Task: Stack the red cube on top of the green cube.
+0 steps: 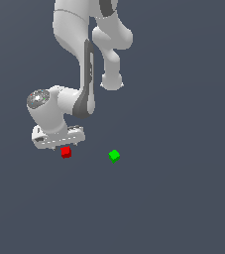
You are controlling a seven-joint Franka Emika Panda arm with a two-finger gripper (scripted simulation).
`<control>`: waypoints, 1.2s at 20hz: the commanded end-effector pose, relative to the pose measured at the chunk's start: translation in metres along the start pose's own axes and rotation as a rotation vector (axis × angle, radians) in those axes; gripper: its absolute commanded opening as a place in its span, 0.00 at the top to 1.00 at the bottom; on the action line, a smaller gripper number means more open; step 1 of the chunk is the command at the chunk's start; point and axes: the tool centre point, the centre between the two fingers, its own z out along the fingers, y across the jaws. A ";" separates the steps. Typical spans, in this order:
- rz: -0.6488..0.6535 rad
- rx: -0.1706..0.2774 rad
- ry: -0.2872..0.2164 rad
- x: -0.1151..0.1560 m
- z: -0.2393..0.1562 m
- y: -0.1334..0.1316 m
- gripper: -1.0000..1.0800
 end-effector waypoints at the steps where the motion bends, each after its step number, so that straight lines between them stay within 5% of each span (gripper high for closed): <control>1: -0.011 0.001 0.000 0.000 0.003 0.007 0.04; 24: -0.016 0.001 0.000 0.000 0.055 0.010 0.04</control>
